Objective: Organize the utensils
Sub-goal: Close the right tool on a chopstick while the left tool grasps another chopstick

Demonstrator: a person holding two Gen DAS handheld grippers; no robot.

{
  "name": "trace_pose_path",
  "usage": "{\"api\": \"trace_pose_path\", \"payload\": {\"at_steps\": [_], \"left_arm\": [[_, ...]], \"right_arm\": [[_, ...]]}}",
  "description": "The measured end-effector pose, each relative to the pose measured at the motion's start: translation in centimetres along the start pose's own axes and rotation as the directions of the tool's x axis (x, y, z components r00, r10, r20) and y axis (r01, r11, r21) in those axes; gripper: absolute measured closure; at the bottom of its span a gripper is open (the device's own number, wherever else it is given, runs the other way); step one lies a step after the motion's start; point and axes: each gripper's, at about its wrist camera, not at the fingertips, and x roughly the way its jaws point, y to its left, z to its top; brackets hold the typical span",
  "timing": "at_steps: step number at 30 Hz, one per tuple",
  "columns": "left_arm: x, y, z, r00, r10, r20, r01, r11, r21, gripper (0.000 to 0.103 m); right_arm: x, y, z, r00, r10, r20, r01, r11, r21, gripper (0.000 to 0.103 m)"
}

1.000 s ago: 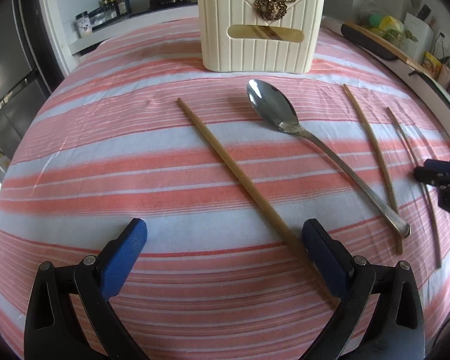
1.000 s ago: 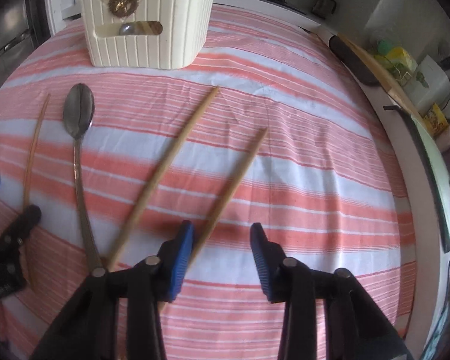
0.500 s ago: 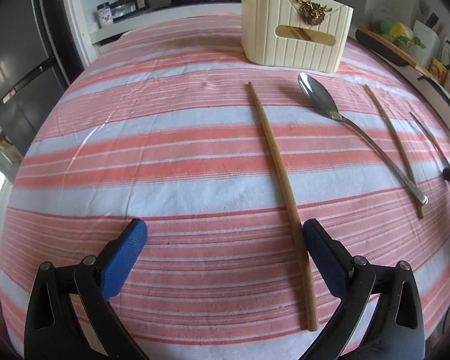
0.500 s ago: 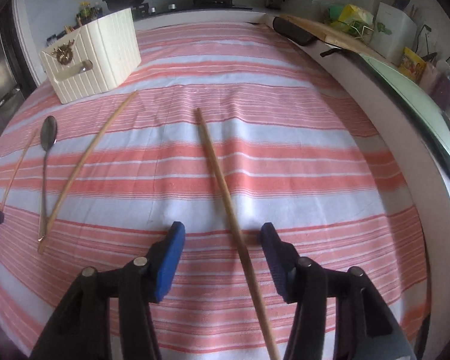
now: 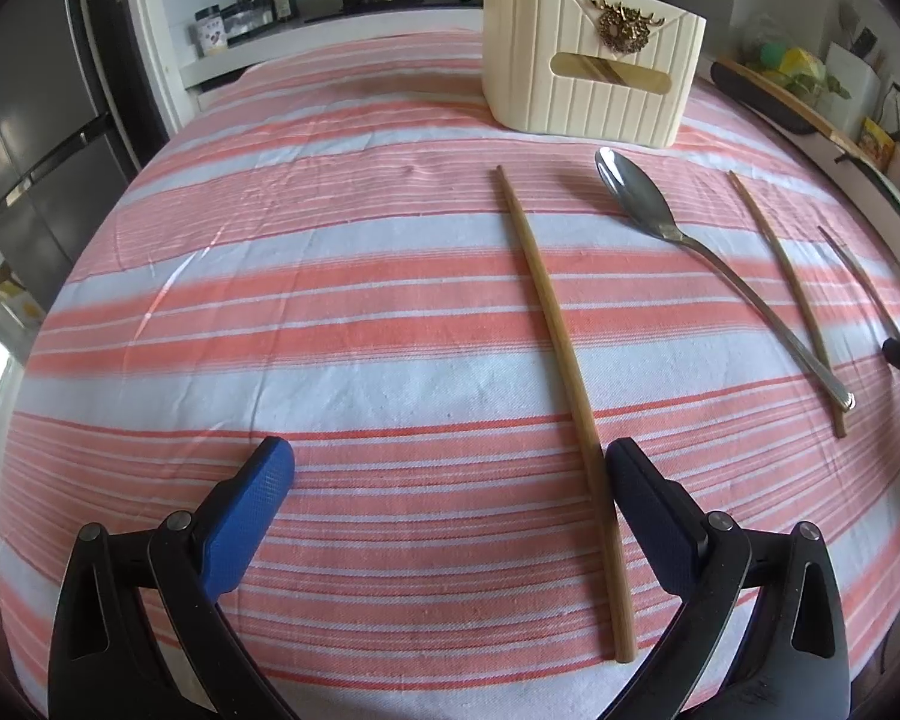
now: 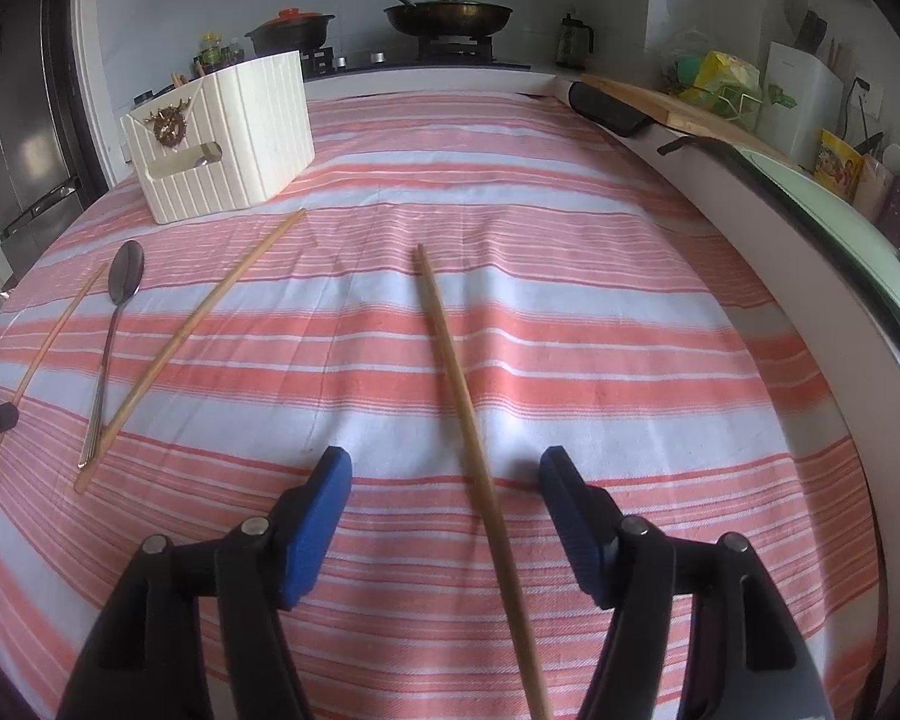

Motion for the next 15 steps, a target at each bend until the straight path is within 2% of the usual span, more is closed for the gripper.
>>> {"api": "trace_pose_path", "payload": {"at_steps": [9,11,13,15], "left_arm": [[0.2,0.0,0.4,0.999,-0.041,-0.03,0.042,0.998,0.037,0.0],[0.1,0.1,0.5,0.996,-0.059,-0.06,0.063,0.996,0.064,0.0],[0.0,0.4,0.7,0.991,-0.092,-0.097,0.102,0.99,0.096,0.0],[-0.4,1.1,0.9,0.987,-0.125,-0.102,0.136,0.985,0.108,0.001]], "right_arm": [[0.1,0.1,0.2,1.0,-0.016,-0.013,0.016,1.0,-0.001,0.036],[0.1,0.0,0.5,0.999,-0.008,-0.046,0.008,1.0,-0.015,0.036],[0.1,-0.3,0.9,0.993,0.02,-0.114,-0.024,0.999,-0.036,0.036],[-0.1,-0.7,1.2,0.982,0.041,-0.187,-0.054,0.997,-0.062,0.036]]}}
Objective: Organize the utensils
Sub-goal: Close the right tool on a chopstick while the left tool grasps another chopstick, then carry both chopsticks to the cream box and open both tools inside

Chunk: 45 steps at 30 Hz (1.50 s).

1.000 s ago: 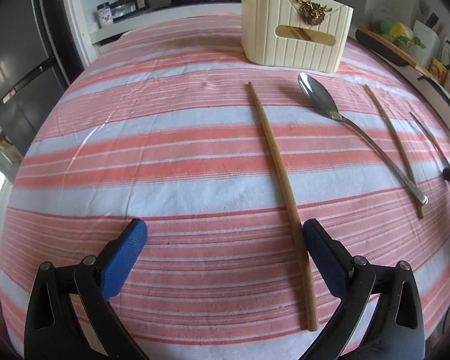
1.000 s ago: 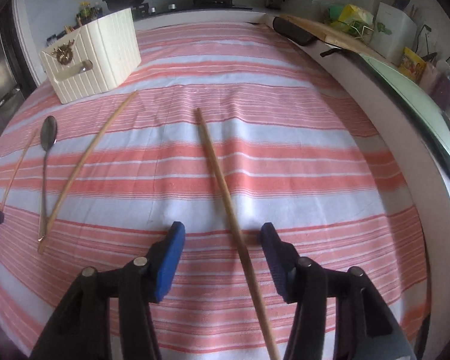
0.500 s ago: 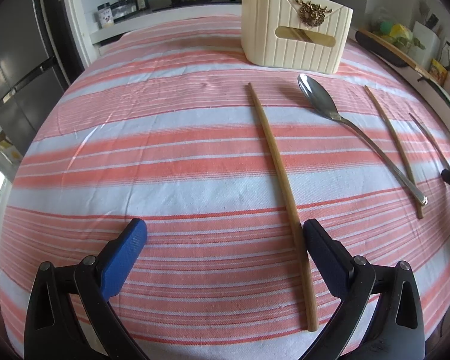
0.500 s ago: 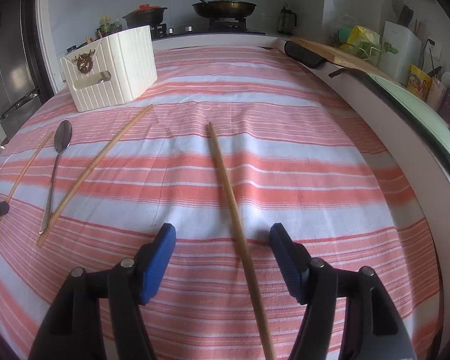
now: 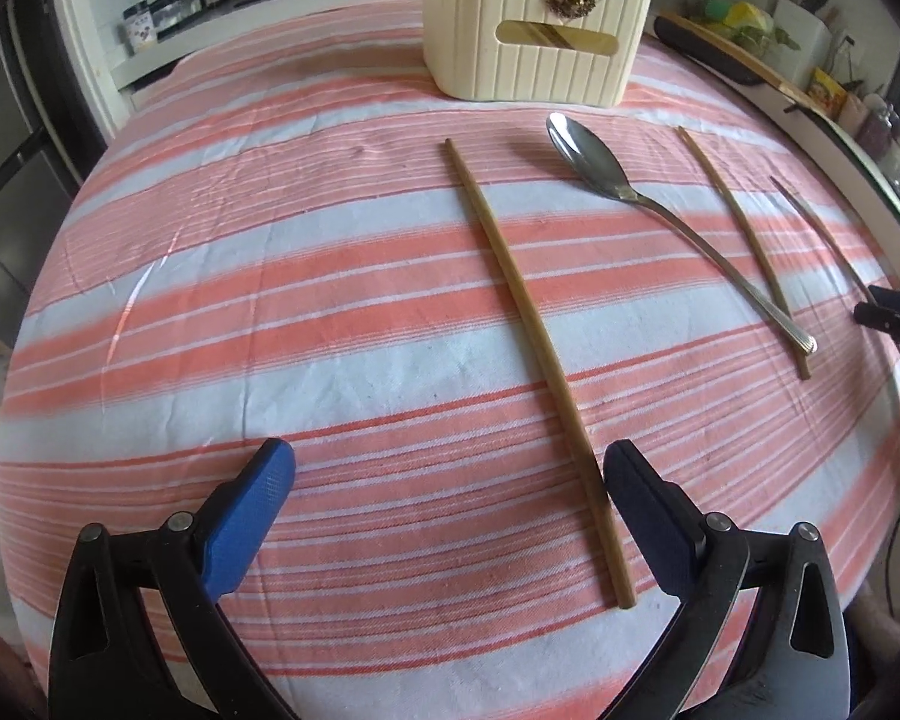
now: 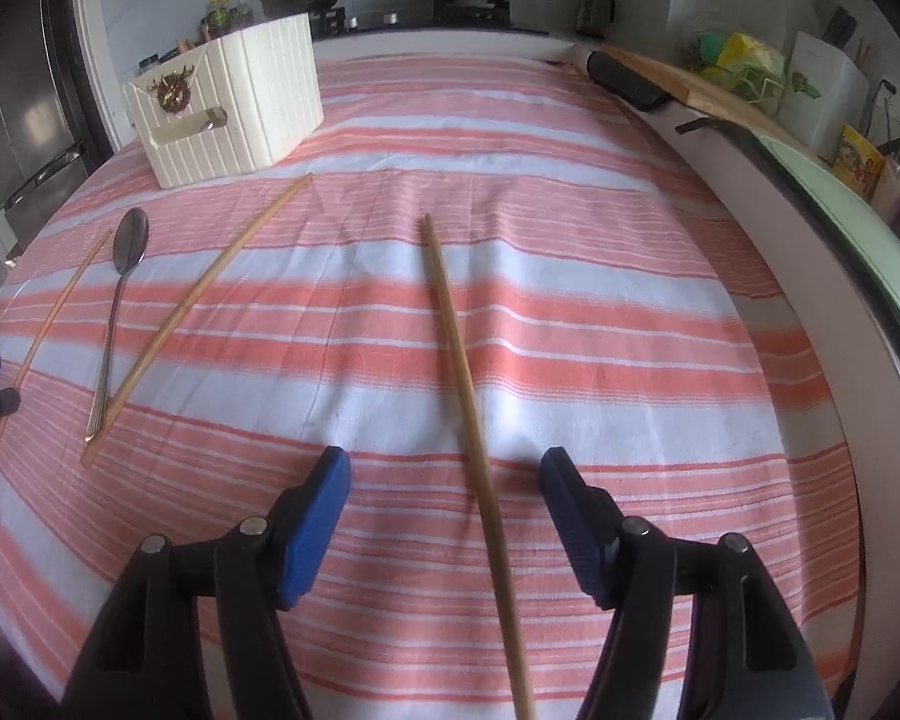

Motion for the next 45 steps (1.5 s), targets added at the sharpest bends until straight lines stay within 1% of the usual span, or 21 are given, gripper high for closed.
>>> {"api": "trace_pose_path", "payload": {"at_steps": [3,6,11,13,14,15,17,20,21,22,23,24,25,26,27,30,32,35,37,41,45], "left_arm": [[-0.6,1.0,1.2,0.999,-0.036,0.006,0.036,0.999,-0.007,0.001],[0.0,1.1,3.4,0.998,-0.052,-0.021,0.051,0.999,-0.01,0.001],[2.6,0.4,7.0,0.997,0.019,-0.068,-0.016,0.999,0.044,0.001],[3.8,0.4,8.1,0.996,0.024,-0.09,-0.02,0.999,0.046,0.002],[4.3,0.4,8.7,0.994,0.019,-0.104,-0.015,0.999,0.043,0.007],[4.8,0.5,9.2,0.993,0.016,-0.116,-0.011,0.999,0.041,0.012],[5.7,0.5,10.2,0.99,0.013,-0.141,-0.008,0.999,0.039,0.017],[6.5,0.6,11.5,0.989,0.025,-0.148,-0.019,0.999,0.044,0.021],[6.8,0.6,12.1,0.988,0.029,-0.148,-0.024,0.999,0.04,0.026],[6.9,0.6,12.6,0.988,0.037,-0.147,-0.032,0.999,0.04,0.03],[7.0,0.4,13.1,0.99,0.034,-0.139,-0.028,0.999,0.043,0.048],[7.0,0.2,13.5,0.992,0.018,-0.128,-0.012,0.999,0.045,0.081],[6.9,0.2,13.9,0.992,0.006,-0.123,0.0,0.999,0.048,0.094],[7.0,0.0,14.0,0.993,0.0,-0.118,0.006,0.999,0.05,0.096],[6.9,-0.2,14.1,0.995,0.001,-0.102,0.005,0.999,0.05,0.098],[5.0,-0.3,13.6,1.0,-0.004,-0.029,0.006,0.999,0.05,0.099],[2.3,-0.1,13.0,0.999,-0.033,0.036,0.032,0.999,0.032,0.099],[-2.8,0.2,12.3,0.986,-0.071,0.153,0.069,0.998,0.012,0.099],[-6.3,0.2,11.9,0.968,-0.102,0.23,0.102,0.995,0.01,0.099],[-12.4,0.3,11.5,0.918,-0.15,0.366,0.152,0.988,0.025,0.099],[-15.9,0.5,10.8,0.871,-0.181,0.456,0.197,0.98,0.014,0.099]], "right_arm": [[-0.3,-0.4,0.0,0.995,0.028,-0.093,-0.034,0.998,-0.054,0.036],[-0.2,-0.7,0.7,0.986,0.052,-0.16,-0.068,0.993,-0.096,0.036],[0.6,-0.7,3.8,0.977,0.083,-0.196,-0.111,0.985,-0.135,0.036],[1.3,-0.5,5.4,0.977,0.083,-0.197,-0.114,0.982,-0.148,0.036],[1.7,-0.3,6.1,0.976,0.083,-0.201,-0.116,0.981,-0.158,0.037],[2.1,-0.1,6.7,0.976,0.078,-0.206,-0.114,0.979,-0.172,0.038],[3.1,0.5,8.0,0.973,0.067,-0.219,-0.112,0.973,-0.201,0.051],[4.7,1.0,9.7,0.968,0.048,-0.246,-0.106,0.967,-0.231,0.062],[5.0,1.0,10.3,0.966,0.058,-0.25,-0.117,0.966,-0.229,0.063],[5.2,1.0,10.9,0.964,0.071,-0.255,-0.13,0.966,-0.222,0.071],[5.5,1.0,11.4,0.963,0.071,-0.261,-0.131,0.967,-0.22,0.079],[5.8,1.1,11.9,0.961,0.061,-0.268,-0.124,0.967,-0.223,0.083],[6.0,1.1,12.4,0.961,0.053,-0.272,-0.117,0.968,-0.224,0.09],[6.1,1.1,12.8,0.961,0.049,-0.272,-0.112,0.969,-0.219,0.097],[6.2,0.9,13.1,0.962,0.057,-0.268,-0.114,0.973,-0.202,0.097],[5.2,0.4,13.6,0.977,0.077,-0.2,-0.11,0.981,-0.16,0.097],[2.8,0.1,13.7,0.989,0.104,-0.102,-0.117,0.984,-0.136,0.097],[-2.2,-0.2,13.6,0.986,0.156,0.058,-0.149,0.983,-0.112,0.097],[-5.6,-0.2,13.4,0.971,0.187,0.147,-0.172,0.979,-0.11,0.097],[-11.8,1.3,13.2,0.929,0.213,0.303,-0.184,0.975,-0.122,0.097],[-15.6,2.7,12.1,0.884,0.243,0.4,-0.2,0.969,-0.147,0.097]]}}
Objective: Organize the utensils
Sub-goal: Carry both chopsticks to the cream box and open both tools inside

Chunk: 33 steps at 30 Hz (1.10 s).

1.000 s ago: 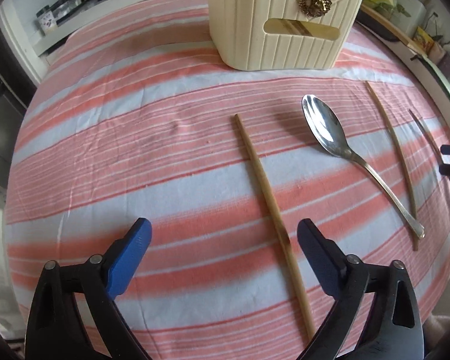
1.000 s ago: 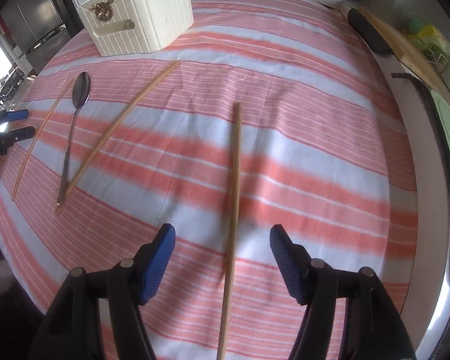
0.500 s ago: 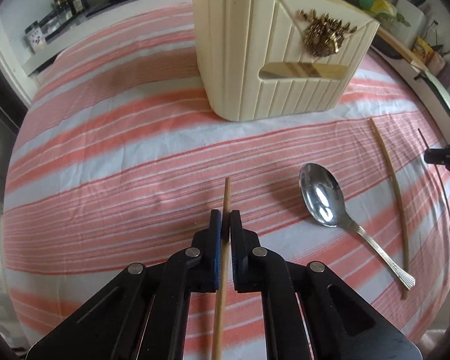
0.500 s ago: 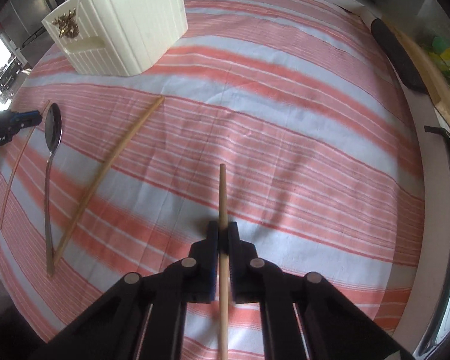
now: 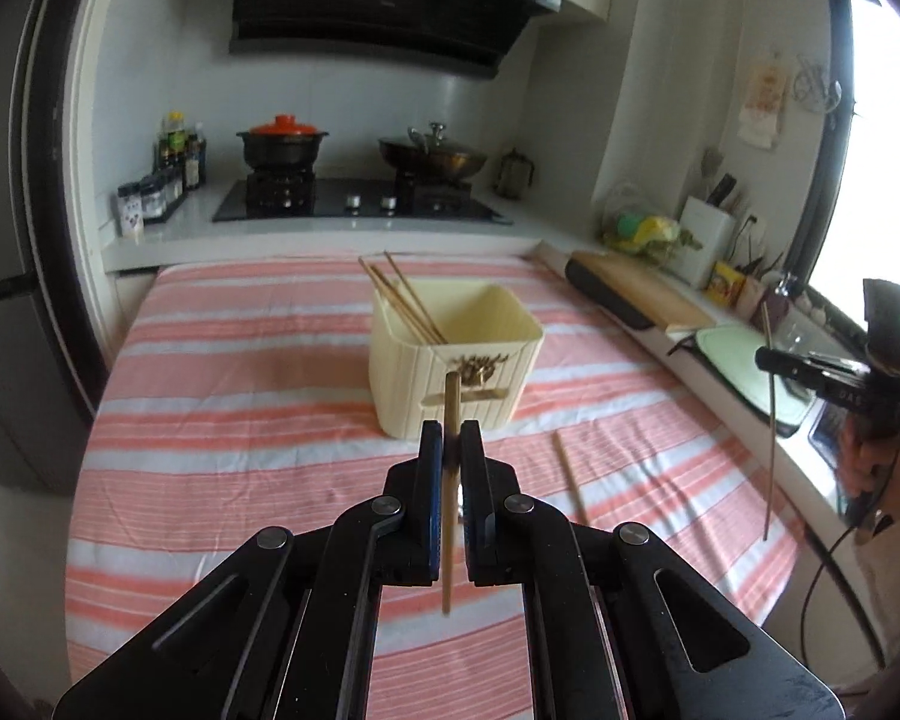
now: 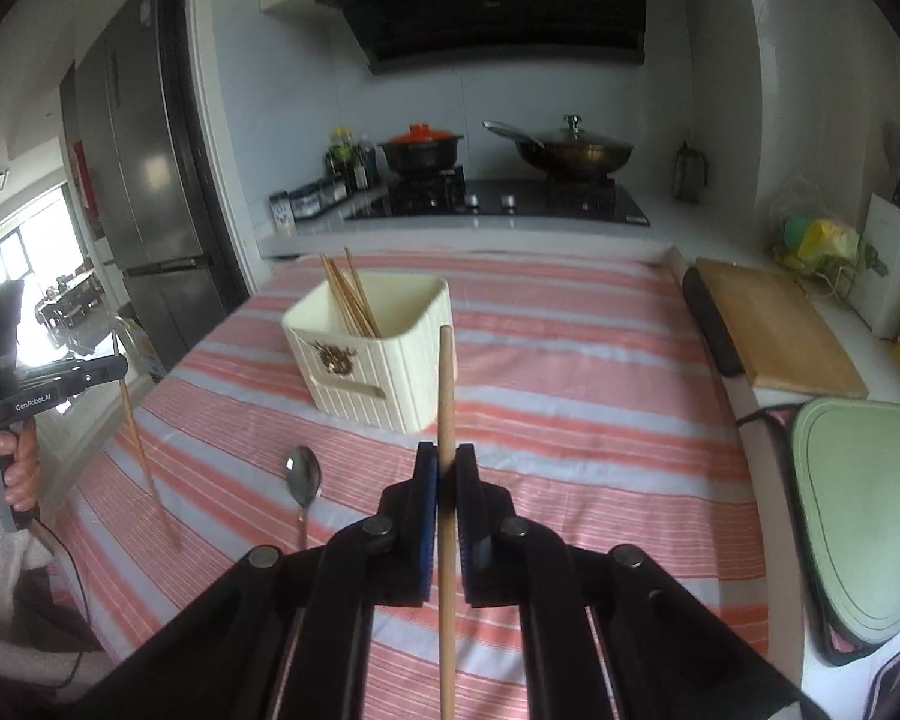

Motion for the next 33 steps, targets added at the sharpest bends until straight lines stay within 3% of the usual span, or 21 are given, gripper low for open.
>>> {"api": "trace_pose_path", "payload": {"at_steps": [7,14,21,25,28,33], "left_arm": [[-1.2,0.7,0.3,0.999,0.0,0.042,0.002,1.0,-0.028,0.099],[-2.1,1.0,0.5,0.999,0.008,0.048,-0.007,1.0,-0.016,0.099],[-2.5,1.0,1.5,0.999,-0.005,0.047,0.006,1.0,-0.01,0.099],[-3.4,1.3,4.8,0.995,-0.019,0.095,0.021,1.0,-0.019,0.099],[-3.8,1.5,8.7,0.984,-0.001,0.177,0.006,1.0,-0.028,0.099],[-1.5,1.4,14.8,0.951,0.026,0.307,-0.011,0.999,-0.05,0.099]], "right_arm": [[-1.1,1.3,0.3,0.995,0.046,0.09,-0.05,0.998,0.038,0.097],[0.6,1.0,0.0,0.996,0.033,-0.087,-0.025,0.995,0.094,0.097],[-0.1,2.0,0.7,0.995,0.028,-0.099,-0.023,0.998,0.055,0.097],[-0.4,2.6,3.4,1.0,0.009,-0.012,-0.009,1.0,0.019,0.097],[-0.4,2.5,6.8,0.996,-0.003,0.095,0.002,1.0,0.011,0.097],[0.6,2.2,12.8,0.952,0.007,0.305,-0.017,0.999,0.03,0.097]]}}
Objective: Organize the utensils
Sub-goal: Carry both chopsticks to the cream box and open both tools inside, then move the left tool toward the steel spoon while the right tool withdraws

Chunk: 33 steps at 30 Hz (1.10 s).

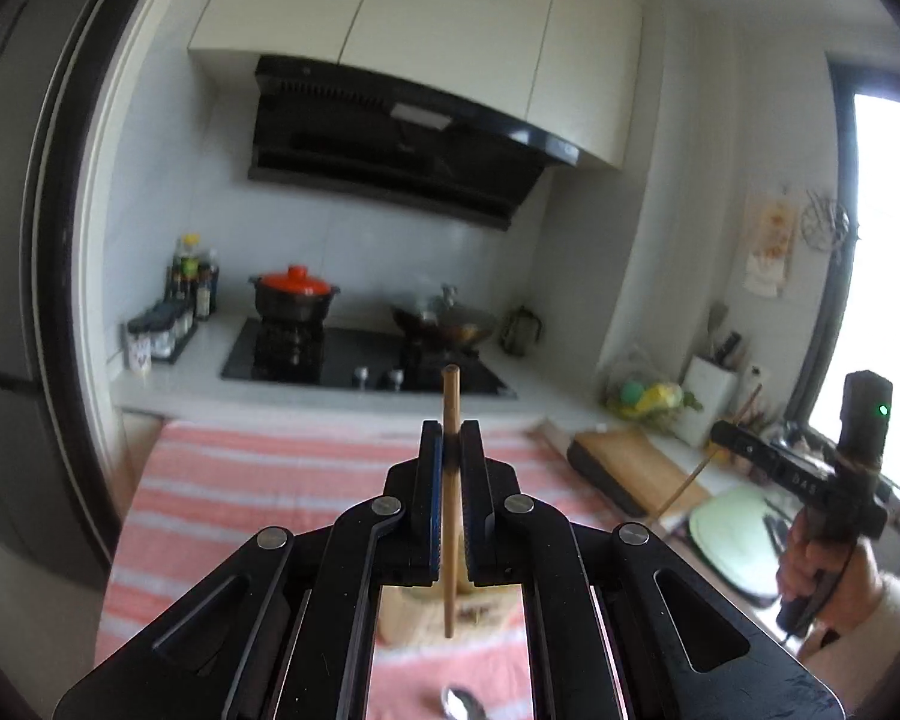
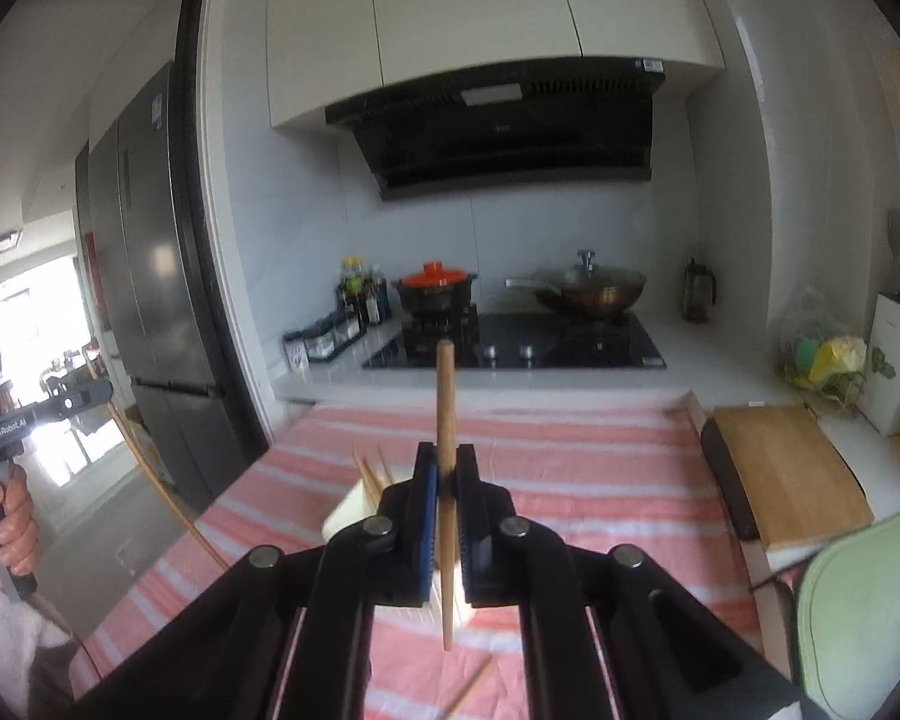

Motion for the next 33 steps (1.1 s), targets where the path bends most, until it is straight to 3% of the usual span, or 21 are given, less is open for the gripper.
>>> {"api": "trace_pose_path", "payload": {"at_steps": [2,4,8,11,15,17,19,21,24,26,29,33], "left_arm": [[2.6,-0.4,0.6,1.0,0.016,0.01,-0.016,1.0,0.02,0.099],[5.5,-0.8,0.4,0.999,0.036,-0.017,-0.036,0.998,0.043,0.099],[12.1,-0.6,-1.7,0.986,0.056,-0.16,-0.048,0.997,0.054,0.099],[16.5,0.4,-3.8,0.952,0.065,-0.298,-0.055,0.998,0.04,0.099],[21.9,2.2,-7.3,0.877,0.079,-0.473,-0.094,0.996,-0.008,0.098],[23.6,3.0,-9.0,0.843,0.082,-0.532,-0.122,0.992,-0.04,0.085],[23.2,3.4,-9.6,0.831,0.066,-0.552,-0.129,0.989,-0.076,0.077],[21.1,3.6,-9.3,0.841,0.046,-0.538,-0.108,0.991,-0.085,0.064],[15.6,4.1,-8.3,0.851,0.102,-0.516,-0.113,0.994,0.01,0.037],[12.4,4.4,-8.2,0.85,0.136,-0.508,-0.12,0.991,0.065,0.028],[7.1,5.2,-10.4,0.835,0.163,-0.525,-0.129,0.987,0.101,0.012],[3.4,5.6,-17.2,0.809,0.181,-0.559,-0.197,0.98,0.031,0.009]], "right_arm": [[1.8,0.3,1.2,0.997,0.021,0.069,-0.021,1.0,-0.005,0.097],[4.2,0.7,1.7,0.996,0.028,0.082,-0.027,1.0,-0.015,0.097],[10.9,0.9,0.8,0.997,0.02,-0.071,-0.022,0.999,-0.034,0.097],[16.1,0.9,-0.8,0.974,-0.016,-0.226,-0.002,0.997,-0.077,0.097],[22.7,-0.1,-3.4,0.9,-0.005,-0.435,-0.022,0.998,-0.058,0.097],[24.9,-0.6,-4.8,0.881,0.009,-0.473,-0.024,0.999,-0.026,0.096],[26.2,-0.7,-5.9,0.864,-0.005,-0.504,0.0,1.0,-0.009,0.086],[25.0,-0.8,-5.5,0.884,-0.014,-0.467,0.028,0.999,0.024,0.083],[19.7,-1.9,-3.9,0.924,0.017,-0.382,0.006,0.998,0.061,0.078],[15.6,-2.5,-3.2,0.94,-0.003,-0.34,0.01,1.0,0.021,0.066],[9.8,-3.3,-4.0,0.94,-0.054,-0.336,0.029,0.996,-0.08,0.054],[3.8,-4.3,-9.3,0.925,-0.168,-0.34,0.118,0.979,-0.164,0.054]]}}
